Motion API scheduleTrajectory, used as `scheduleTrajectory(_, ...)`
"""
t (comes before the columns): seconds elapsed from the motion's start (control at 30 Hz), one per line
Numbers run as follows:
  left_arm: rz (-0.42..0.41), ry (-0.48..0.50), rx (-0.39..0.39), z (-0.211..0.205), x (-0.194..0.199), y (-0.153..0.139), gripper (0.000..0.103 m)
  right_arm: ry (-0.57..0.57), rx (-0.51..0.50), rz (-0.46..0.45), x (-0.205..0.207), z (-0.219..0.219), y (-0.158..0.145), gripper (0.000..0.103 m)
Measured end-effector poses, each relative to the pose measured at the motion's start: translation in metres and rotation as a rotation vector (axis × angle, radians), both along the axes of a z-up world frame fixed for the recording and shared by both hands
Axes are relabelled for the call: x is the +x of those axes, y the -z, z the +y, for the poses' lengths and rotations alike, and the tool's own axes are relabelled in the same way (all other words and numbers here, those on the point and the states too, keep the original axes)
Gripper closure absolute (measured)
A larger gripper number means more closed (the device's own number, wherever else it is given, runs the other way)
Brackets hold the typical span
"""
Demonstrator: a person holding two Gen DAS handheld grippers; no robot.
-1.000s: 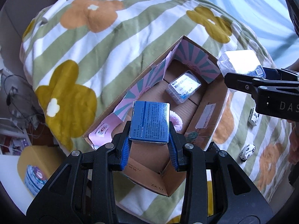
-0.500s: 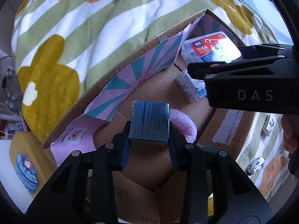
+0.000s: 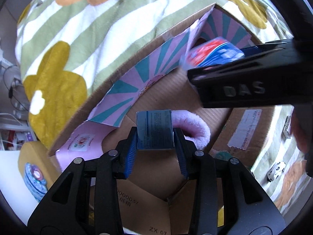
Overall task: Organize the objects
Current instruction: 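Open left tool to drop blue box while right tool releases red floss box inside, then withdraw both tools from the box toward the remaining items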
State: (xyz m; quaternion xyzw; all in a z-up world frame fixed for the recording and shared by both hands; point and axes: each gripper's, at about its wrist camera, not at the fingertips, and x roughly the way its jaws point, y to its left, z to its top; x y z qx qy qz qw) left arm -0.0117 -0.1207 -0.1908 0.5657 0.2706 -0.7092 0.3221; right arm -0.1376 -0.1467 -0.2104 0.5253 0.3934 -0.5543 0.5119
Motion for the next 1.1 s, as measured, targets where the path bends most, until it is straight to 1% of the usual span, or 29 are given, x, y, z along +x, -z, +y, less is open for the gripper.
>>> scheduleTrajectory(0.03, 0.015, 0.013, 0.005, 0.002, -0.001, -0.003, 0.053, 0.014, -0.007, 0.004, -0.001, 0.0, 0.0, 0.007)
scheduleTrajectory(0.07, 0.024, 0.018, 0.01, 0.003, -0.001, -0.005, 0.013, 0.023, -0.011, 0.002, -0.002, 0.0, 0.0, 0.0)
scheduleTrajectory(0.1, 0.021, 0.017, 0.011, 0.003, -0.001, -0.005, 0.001, 0.024, -0.013, -0.01, -0.003, 0.001, 0.0, 0.0)
scheduleTrajectory(0.13, 0.029, 0.012, 0.002, 0.003, 0.0, -0.007, 0.0, 0.026, -0.01, -0.01, -0.003, 0.001, 0.0, 0.0)
scheduleTrajectory(0.23, 0.041, 0.001, 0.021, 0.005, 0.002, -0.003, 0.0, 0.018, -0.014, 0.019, -0.002, 0.003, -0.003, 0.001)
scheduleTrajectory(0.5, 0.042, 0.001, 0.028, 0.011, 0.002, 0.008, 0.0, 0.024, -0.01, 0.021, 0.0, 0.007, -0.008, 0.001)
scheduleTrajectory(0.6, 0.041, 0.002, 0.028, 0.012, 0.001, 0.01, 0.0, 0.028, -0.009, 0.029, 0.002, 0.008, -0.01, 0.0)
scheduleTrajectory(0.7, 0.049, 0.004, 0.026, 0.013, 0.002, 0.005, 0.0, 0.029, -0.017, 0.033, 0.003, 0.01, -0.017, 0.0)
scheduleTrajectory(0.8, 0.055, 0.018, 0.027, 0.008, -0.006, -0.011, 0.0, 0.042, -0.022, 0.044, 0.004, 0.014, -0.028, 0.0)
scheduleTrajectory(0.87, 0.069, 0.034, 0.027, 0.008, 0.004, -0.027, 0.0, 0.057, -0.026, 0.04, 0.004, 0.019, -0.038, 0.0)
scheduleTrajectory(1.0, 0.092, 0.063, 0.023, 0.009, 0.01, -0.054, 0.0, 0.089, -0.044, 0.052, 0.007, 0.034, -0.065, 0.0)
scheduleTrajectory(1.1, 0.104, 0.104, 0.006, 0.013, 0.012, -0.075, 0.0, 0.122, -0.061, 0.062, 0.01, 0.048, -0.087, 0.0)
